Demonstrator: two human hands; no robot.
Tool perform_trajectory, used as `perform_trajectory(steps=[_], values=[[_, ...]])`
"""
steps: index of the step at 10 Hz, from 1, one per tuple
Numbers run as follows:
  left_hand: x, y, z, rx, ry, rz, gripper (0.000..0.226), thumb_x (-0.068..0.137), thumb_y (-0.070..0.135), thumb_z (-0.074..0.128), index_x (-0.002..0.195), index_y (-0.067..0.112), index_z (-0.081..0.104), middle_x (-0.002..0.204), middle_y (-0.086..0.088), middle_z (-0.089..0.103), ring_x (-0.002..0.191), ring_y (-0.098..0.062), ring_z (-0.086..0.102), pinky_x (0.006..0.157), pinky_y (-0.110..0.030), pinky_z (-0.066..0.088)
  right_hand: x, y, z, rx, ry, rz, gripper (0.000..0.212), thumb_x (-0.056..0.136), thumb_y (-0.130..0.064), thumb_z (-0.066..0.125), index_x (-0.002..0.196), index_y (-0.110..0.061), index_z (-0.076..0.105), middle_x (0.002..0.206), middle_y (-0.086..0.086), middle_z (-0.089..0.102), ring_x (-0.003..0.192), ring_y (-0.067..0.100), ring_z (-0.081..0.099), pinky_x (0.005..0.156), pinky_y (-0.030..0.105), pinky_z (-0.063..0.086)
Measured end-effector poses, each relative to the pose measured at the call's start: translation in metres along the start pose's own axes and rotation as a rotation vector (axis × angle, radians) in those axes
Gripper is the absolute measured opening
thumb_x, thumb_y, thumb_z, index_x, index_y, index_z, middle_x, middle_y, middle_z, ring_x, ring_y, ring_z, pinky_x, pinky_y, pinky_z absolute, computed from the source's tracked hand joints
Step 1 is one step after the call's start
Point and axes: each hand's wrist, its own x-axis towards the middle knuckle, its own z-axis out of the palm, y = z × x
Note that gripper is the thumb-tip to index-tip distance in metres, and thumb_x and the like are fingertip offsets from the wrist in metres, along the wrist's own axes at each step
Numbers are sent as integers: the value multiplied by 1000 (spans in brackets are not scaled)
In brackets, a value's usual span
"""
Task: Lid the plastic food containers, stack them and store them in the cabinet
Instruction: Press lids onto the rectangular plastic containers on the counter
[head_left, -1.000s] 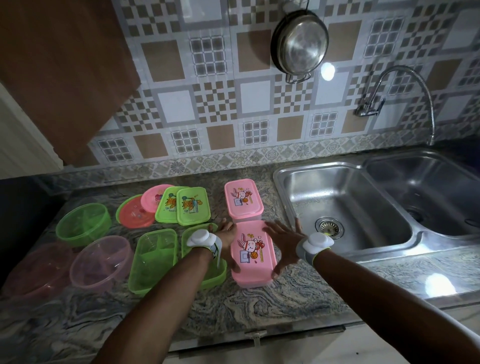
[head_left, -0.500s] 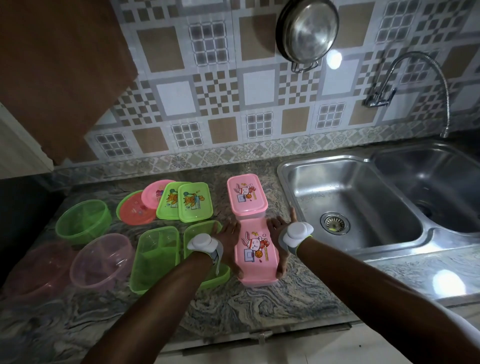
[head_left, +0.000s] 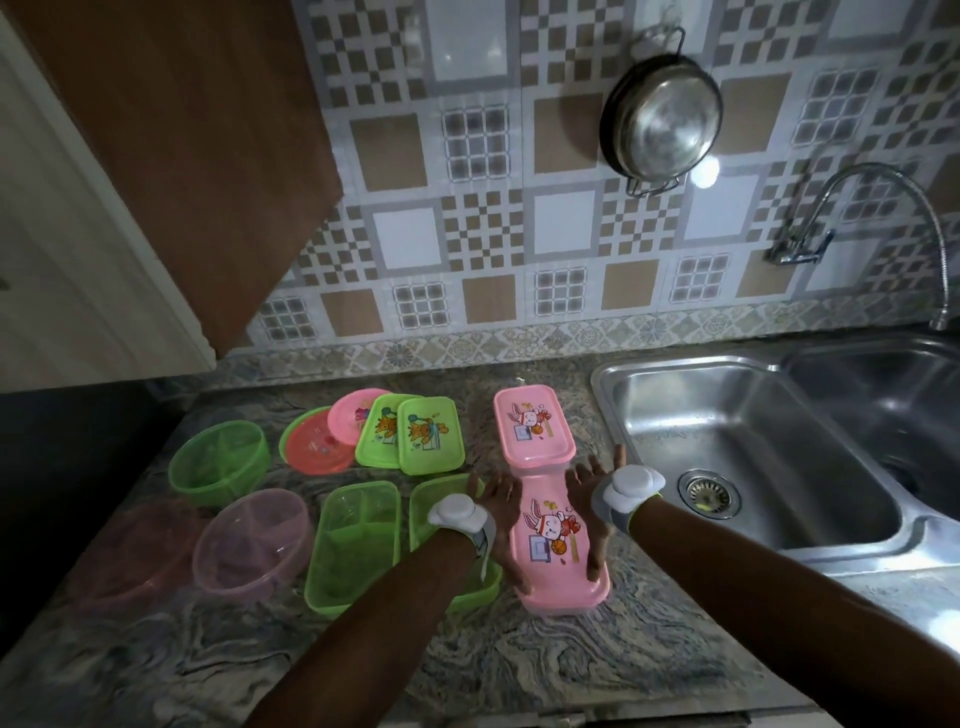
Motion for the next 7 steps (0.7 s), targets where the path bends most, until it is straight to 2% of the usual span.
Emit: perform_trajectory(steps=[1, 2, 3, 4, 5, 6, 7], values=[[5, -9, -11, -57, 78, 117, 135, 63, 66, 82, 159, 19, -1, 168, -11, 2, 154, -32, 3, 126, -48, 1, 8, -3, -40, -25, 1, -74, 107, 84, -71, 51, 154, 2, 12, 158, 16, 23, 147, 35, 18, 115, 66, 8], [1, -36, -43, 6, 101, 6, 134, 70, 74, 70, 158, 15, -11, 167, -14, -12, 154, -35, -11, 122, -52, -6, 18, -10, -73, -49, 139, -176, 116, 66, -78, 65, 148, -3, 33, 151, 15, 36, 142, 35, 27, 106, 77, 9], [10, -85, -61, -43, 149, -115, 123, 81, 67, 65, 158, 5, -8, 167, -13, -9, 155, -31, -12, 125, -55, -1, 44, -26, -88, -14, 282, -144, 99, 79, -74, 55, 153, -14, 26, 157, 8, 30, 147, 27, 23, 106, 77, 1], [6, -135, -69, -134, 263, -168, 93, 94, 53, 59, 160, 10, 8, 168, -8, 5, 156, -24, 4, 126, -44, 10, 66, -43, -94, 10, 400, -151, 90, 83, -71, 51, 151, -16, 28, 156, 5, 31, 148, 22, 20, 106, 77, -2], [13, -175, -63, -139, 327, -249, 73, 100, 44, 53, 159, 18, 18, 168, -9, 10, 155, -25, 12, 126, -40, 10, 89, -64, -92, 32, 465, -150, 94, 80, -73, 53, 149, -13, 31, 152, 7, 37, 146, 22, 25, 106, 77, -2], [26, -209, -50, -170, 336, -308, 68, 100, 46, 51, 157, 18, 26, 166, -10, 19, 153, -27, 20, 125, -43, 13, 117, -84, -86, 77, 438, -172, 104, 73, -77, 56, 151, -14, 27, 151, 6, 38, 145, 22, 25, 106, 76, -3], [34, -225, -45, -186, 360, -309, 70, 97, 50, 54, 154, 15, 34, 161, -11, 32, 148, -30, 31, 123, -43, 22, 136, -96, -90, 88, 404, -192, 110, 74, -75, 59, 155, -16, 15, 156, 7, 31, 147, 26, 21, 108, 74, -6]])
